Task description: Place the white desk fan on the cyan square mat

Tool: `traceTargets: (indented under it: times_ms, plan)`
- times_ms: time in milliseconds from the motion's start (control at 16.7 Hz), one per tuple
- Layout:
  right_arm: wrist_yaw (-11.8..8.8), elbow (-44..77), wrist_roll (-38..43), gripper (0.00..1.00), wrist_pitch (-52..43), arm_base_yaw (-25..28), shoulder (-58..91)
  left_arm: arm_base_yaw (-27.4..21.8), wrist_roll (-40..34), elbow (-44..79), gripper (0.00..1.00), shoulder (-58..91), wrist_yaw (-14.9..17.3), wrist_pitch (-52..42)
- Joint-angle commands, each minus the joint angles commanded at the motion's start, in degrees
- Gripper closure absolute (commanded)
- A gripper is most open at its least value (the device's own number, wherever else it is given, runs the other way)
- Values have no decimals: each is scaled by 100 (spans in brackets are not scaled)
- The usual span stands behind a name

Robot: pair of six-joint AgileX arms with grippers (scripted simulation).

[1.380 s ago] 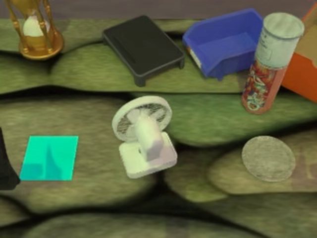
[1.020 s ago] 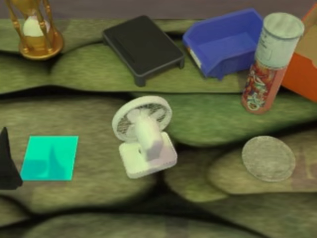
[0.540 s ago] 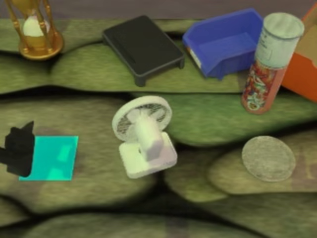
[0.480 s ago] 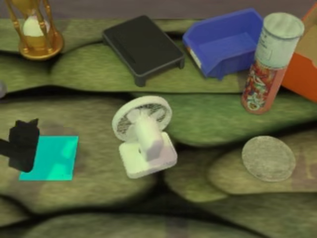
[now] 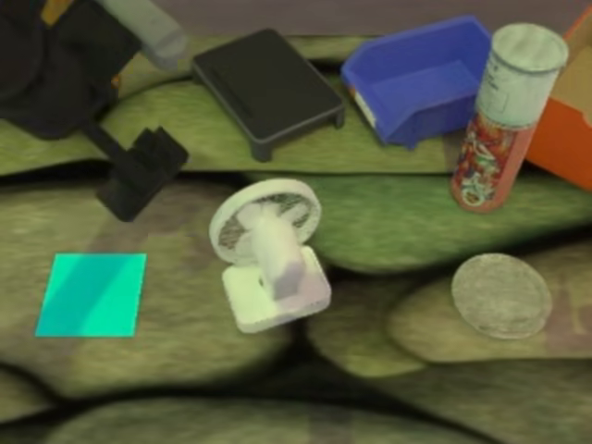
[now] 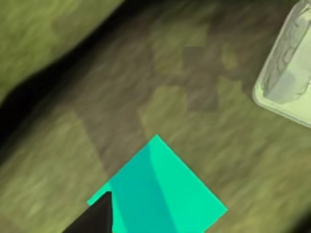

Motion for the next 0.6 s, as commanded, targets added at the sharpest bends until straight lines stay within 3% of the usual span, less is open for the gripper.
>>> traceTargets:
  times_ms: [360, 600]
  plan:
    - [0, 0, 0, 0, 0, 0, 0, -710, 765, 2854, 0, 2775, -76, -1815]
    - [0, 0, 0, 0, 0, 0, 0, -993, 1084, 4093, 0, 3983, -132, -2552]
